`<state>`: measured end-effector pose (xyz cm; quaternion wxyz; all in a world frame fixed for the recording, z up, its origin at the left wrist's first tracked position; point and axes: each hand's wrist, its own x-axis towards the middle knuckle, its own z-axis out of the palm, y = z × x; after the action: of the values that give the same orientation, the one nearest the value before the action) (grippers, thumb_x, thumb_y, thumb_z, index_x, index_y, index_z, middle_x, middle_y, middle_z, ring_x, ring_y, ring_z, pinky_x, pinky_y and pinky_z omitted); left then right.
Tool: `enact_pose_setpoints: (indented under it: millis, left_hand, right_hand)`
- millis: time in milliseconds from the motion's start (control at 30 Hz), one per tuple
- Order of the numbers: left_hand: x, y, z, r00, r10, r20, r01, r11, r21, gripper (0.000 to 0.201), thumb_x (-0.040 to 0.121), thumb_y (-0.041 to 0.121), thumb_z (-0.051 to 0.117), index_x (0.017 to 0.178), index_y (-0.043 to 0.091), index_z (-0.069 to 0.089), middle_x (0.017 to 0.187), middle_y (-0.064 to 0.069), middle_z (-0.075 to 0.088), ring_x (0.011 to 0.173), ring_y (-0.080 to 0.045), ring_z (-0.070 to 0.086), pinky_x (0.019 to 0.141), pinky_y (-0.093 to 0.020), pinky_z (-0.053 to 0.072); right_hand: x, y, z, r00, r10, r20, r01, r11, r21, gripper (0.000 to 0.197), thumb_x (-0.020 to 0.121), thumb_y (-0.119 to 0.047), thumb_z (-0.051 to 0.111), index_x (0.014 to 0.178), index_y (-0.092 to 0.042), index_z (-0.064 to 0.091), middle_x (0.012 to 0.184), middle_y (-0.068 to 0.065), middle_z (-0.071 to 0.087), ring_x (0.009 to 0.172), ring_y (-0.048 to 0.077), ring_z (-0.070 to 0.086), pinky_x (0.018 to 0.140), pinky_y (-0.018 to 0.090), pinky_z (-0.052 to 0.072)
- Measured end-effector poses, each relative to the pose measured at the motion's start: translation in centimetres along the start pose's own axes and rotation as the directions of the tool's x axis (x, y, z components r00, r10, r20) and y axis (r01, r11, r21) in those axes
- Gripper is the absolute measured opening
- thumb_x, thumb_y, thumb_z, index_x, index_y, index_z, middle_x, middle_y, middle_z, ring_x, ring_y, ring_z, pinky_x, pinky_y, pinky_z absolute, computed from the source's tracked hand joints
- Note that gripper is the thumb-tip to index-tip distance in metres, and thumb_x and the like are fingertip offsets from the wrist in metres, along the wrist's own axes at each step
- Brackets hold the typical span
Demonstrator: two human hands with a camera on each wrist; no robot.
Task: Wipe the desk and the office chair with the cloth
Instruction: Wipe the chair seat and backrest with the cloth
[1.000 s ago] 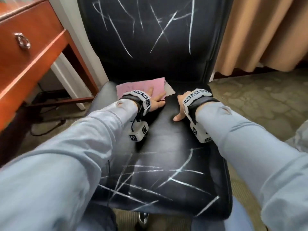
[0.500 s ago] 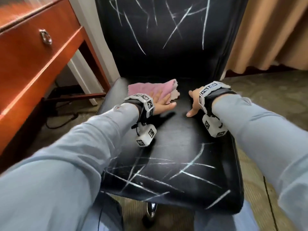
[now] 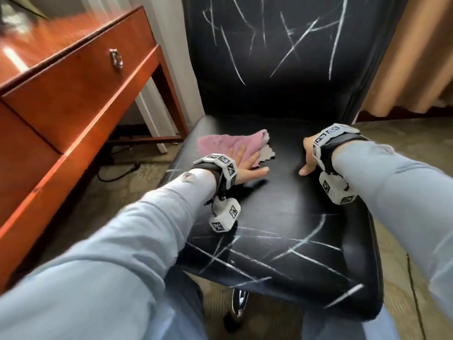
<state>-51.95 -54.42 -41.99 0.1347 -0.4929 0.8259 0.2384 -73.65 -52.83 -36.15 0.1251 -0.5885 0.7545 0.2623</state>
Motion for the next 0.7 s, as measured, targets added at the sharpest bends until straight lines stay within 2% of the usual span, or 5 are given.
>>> enact_pose_setpoints:
  millis: [133,233,400,600,700]
  left_hand:
    - [-1.9,0.4,0.2,0.997,-0.055,0.053,0.06,0.994,-0.087,0.094,0.077,0.091,0.032,0.154,0.05,-0.002,0.163,0.008,-0.023,0.148,-0.025,-0.028,0.118,-0.056,-0.017]
    - [-5.2,-0.1,1.6,0.993,0.005,0.118,0.001,0.999,-0.043,0.088,0.082,0.088,0.031,0.154,0.05,-0.004,0.163,0.009,-0.023,0.149,-0.022,-0.026,0.12,-0.053,-0.015]
    - [-8.2,-5.6,2.5,0.996,0.064,0.063,-0.066,0.997,0.035,0.073,0.095,0.073,0.02,0.156,0.041,-0.006,0.163,0.011,-0.022,0.149,-0.012,-0.022,0.121,-0.041,-0.015]
    - [-5.4,-8.2,2.1,0.992,-0.106,-0.072,0.105,0.994,-0.019,0.119,0.058,0.099,0.017,0.157,0.038,-0.006,0.162,0.001,-0.028,0.147,-0.023,-0.031,0.12,-0.052,-0.016]
    - [-7.5,-3.6,4.2,0.997,0.033,0.068,-0.036,0.999,0.041,0.094,0.078,0.091,0.023,0.154,0.047,-0.011,0.159,0.011,-0.032,0.146,-0.02,-0.031,0.115,-0.056,-0.021]
  right_hand:
    - [0.1,-2.1,-0.5,0.998,-0.047,-0.047,0.05,0.997,0.066,0.104,0.048,-0.072,0.082,0.13,-0.012,0.058,0.119,0.006,0.066,0.107,0.028,0.064,0.095,0.039,0.052]
    - [0.6,-4.3,-0.4,0.989,-0.138,-0.046,0.14,0.99,0.033,0.122,0.019,-0.08,0.077,0.123,-0.016,0.061,0.113,0.005,0.067,0.103,0.029,0.065,0.094,0.042,0.053]
    - [-1.4,-6.4,-0.7,0.994,-0.104,-0.038,0.101,0.992,-0.079,0.093,0.049,-0.072,0.082,0.119,-0.014,0.065,0.109,0.006,0.071,0.096,0.028,0.069,0.081,0.036,0.058]
    - [-2.9,-6.2,-0.5,0.991,-0.126,-0.042,0.119,0.984,-0.134,0.084,0.069,-0.065,0.076,0.126,-0.006,0.061,0.118,0.006,0.069,0.104,0.027,0.067,0.053,0.024,0.05]
    - [-5.2,-7.0,-1.6,0.984,-0.172,-0.039,0.164,0.973,-0.161,0.057,0.08,-0.05,0.074,0.117,-0.006,0.069,0.076,-0.002,0.065,0.061,0.013,0.06,0.027,0.014,0.03]
